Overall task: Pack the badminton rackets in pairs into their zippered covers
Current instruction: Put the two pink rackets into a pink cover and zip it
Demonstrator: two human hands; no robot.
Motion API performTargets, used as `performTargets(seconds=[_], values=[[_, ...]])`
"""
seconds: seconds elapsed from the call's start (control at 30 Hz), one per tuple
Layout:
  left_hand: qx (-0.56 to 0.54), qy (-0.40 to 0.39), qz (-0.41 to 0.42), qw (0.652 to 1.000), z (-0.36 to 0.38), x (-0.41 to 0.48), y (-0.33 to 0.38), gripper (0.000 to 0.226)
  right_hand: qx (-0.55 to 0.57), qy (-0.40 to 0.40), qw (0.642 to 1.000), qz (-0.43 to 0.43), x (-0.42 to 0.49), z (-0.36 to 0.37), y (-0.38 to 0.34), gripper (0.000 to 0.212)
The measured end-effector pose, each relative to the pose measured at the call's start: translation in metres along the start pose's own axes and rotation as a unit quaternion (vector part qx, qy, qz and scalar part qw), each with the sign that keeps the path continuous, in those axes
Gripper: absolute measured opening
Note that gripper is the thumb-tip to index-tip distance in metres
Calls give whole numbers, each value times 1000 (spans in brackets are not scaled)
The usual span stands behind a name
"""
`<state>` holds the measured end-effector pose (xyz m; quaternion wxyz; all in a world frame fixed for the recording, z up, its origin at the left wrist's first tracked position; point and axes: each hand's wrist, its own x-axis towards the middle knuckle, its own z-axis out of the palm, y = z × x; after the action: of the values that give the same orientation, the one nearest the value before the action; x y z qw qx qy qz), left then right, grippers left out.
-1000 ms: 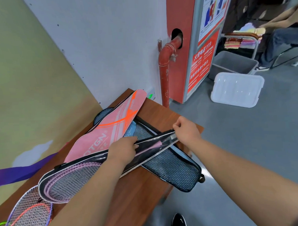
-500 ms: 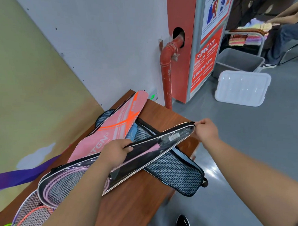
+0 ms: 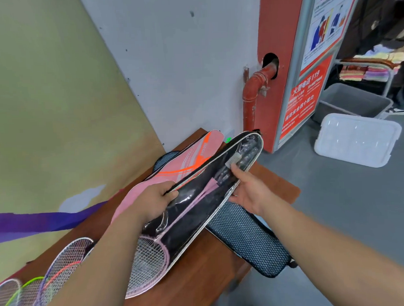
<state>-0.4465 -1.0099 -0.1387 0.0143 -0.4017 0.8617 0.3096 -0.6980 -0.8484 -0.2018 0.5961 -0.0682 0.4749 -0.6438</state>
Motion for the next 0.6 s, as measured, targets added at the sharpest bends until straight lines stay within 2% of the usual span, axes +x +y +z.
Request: performTargets(seconds=[0.13,0.3,0.43,0.6], values=[[-35,12,-18,999,-33,-34,-22,18,-9,-49,999,12,7,52,-1,60],[-46,116,-80,989,-72,-93,-58,13,-51,-91,995,9,15,131,8,45],[-53,202,-142,967,-104,-156,-92,18,-88,-160,983,8,15,214,31,50],[-57,284,-197,937,-140,-235,-140,22,-118,-207,971,-3,-10,317,67,42]])
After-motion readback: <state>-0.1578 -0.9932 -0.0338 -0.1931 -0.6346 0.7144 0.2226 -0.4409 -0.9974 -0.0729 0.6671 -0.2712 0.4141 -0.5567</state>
